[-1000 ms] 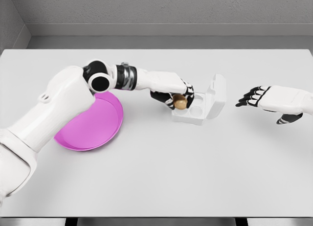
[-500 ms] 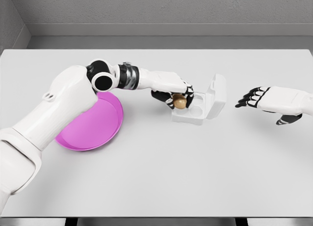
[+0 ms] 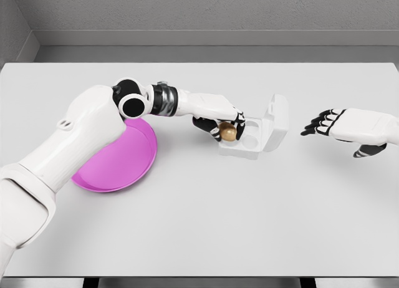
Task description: Pack egg into the box and close the box lid
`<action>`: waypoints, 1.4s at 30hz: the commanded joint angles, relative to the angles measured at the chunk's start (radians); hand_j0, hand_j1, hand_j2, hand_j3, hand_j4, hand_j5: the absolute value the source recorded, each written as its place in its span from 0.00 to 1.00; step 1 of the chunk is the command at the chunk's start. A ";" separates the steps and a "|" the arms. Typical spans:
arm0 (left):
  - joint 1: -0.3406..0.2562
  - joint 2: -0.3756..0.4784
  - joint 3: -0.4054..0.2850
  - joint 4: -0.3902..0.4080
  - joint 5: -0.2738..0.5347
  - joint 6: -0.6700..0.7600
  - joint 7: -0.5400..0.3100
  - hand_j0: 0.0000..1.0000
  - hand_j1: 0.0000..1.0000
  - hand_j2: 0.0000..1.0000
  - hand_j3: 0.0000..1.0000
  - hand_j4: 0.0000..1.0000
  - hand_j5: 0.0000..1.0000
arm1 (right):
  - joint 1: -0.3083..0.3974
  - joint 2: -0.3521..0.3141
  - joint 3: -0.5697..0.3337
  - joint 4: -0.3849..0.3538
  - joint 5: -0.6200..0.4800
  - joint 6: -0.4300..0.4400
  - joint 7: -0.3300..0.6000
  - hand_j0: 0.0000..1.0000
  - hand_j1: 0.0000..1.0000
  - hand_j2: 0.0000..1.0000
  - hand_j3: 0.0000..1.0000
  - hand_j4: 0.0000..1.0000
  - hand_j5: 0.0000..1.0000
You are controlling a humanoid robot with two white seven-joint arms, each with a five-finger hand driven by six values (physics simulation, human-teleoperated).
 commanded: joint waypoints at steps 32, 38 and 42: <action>-0.015 0.036 0.010 -0.011 0.048 0.002 0.000 1.00 1.00 1.00 1.00 1.00 1.00 | -0.025 -0.002 -0.002 -0.042 -0.006 0.002 0.000 1.00 1.00 1.00 1.00 1.00 1.00; -0.023 0.219 0.079 -0.008 0.200 0.002 0.000 1.00 1.00 1.00 1.00 1.00 1.00 | -0.031 -0.002 -0.002 -0.051 -0.006 0.002 0.000 1.00 1.00 1.00 1.00 1.00 1.00; -0.032 0.282 0.116 -0.012 0.200 0.002 0.000 1.00 1.00 1.00 1.00 1.00 1.00 | -0.031 -0.001 -0.002 -0.052 -0.006 0.002 0.000 1.00 1.00 1.00 1.00 1.00 1.00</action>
